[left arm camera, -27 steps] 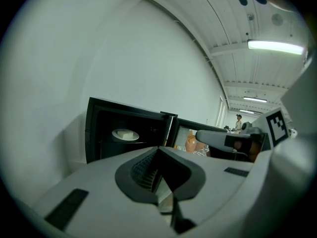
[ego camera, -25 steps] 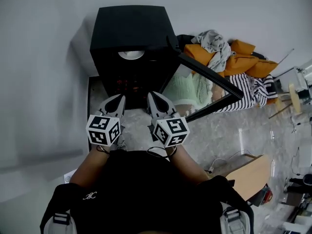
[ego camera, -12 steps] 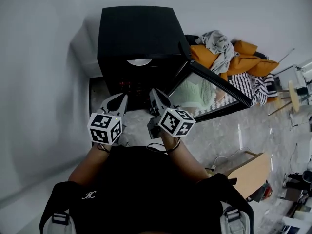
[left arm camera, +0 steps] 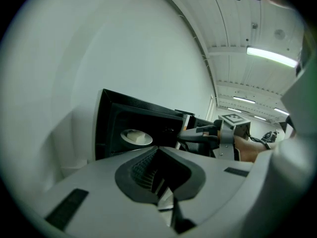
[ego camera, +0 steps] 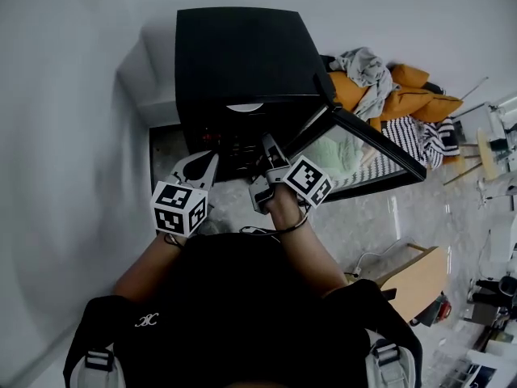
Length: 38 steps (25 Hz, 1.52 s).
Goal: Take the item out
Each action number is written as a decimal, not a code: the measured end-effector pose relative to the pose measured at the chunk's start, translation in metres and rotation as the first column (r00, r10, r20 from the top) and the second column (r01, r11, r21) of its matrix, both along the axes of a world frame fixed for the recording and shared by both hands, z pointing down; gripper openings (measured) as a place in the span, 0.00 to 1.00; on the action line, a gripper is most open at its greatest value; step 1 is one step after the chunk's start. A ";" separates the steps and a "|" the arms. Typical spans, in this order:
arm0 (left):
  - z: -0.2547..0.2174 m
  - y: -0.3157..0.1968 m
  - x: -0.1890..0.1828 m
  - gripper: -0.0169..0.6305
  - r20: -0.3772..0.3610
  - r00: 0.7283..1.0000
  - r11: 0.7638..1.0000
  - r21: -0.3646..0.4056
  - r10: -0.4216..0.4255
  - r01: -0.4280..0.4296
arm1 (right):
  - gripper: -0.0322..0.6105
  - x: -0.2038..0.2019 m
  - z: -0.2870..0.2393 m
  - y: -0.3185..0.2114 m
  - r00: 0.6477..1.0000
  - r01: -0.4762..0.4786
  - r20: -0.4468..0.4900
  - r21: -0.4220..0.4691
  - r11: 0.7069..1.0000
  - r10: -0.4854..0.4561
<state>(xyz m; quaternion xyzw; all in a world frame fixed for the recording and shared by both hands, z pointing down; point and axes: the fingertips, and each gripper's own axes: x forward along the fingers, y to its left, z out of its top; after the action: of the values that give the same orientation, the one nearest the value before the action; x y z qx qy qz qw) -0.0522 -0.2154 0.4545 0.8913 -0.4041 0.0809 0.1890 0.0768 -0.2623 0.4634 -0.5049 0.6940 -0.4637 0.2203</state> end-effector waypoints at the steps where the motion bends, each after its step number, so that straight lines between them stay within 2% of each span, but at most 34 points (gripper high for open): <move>1: 0.000 -0.004 -0.004 0.04 0.002 1.000 1.000 -0.001 -0.002 0.002 | 0.06 -0.001 0.000 -0.004 1.000 -0.007 0.011 -0.005 1.000 0.007; 10: 0.002 -0.027 -0.024 0.04 -0.006 0.996 0.996 -0.016 -0.085 0.085 | 0.06 -0.008 0.022 -0.037 0.987 0.025 0.158 -0.096 0.995 -0.010; 17: 0.003 -0.028 -0.020 0.04 -0.005 0.991 0.991 -0.023 -0.131 0.131 | 0.06 -0.003 0.046 -0.062 0.936 0.045 0.352 -0.198 0.979 0.028; 26: 0.011 -0.028 -0.022 0.04 0.005 0.986 0.985 -0.035 -0.169 0.169 | 0.07 0.017 0.061 -0.090 0.917 -0.006 0.389 -0.214 0.977 0.091; 30: 0.013 -0.028 -0.024 0.04 0.007 0.983 0.982 -0.044 -0.184 0.184 | 0.19 0.023 0.061 -0.101 0.903 -0.019 0.418 -0.205 0.979 0.105; 38: 0.016 -0.030 -0.015 0.04 0.001 0.985 0.984 -0.052 -0.172 0.172 | 0.22 0.026 0.076 -0.110 0.905 -0.006 0.407 -0.282 0.960 0.125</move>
<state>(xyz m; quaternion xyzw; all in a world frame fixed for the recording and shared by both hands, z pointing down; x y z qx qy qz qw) -0.0668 -0.2452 0.4707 0.8481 -0.4769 0.0734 0.2191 0.1025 -0.3722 0.5390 -0.4418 0.5419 -0.6452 0.3082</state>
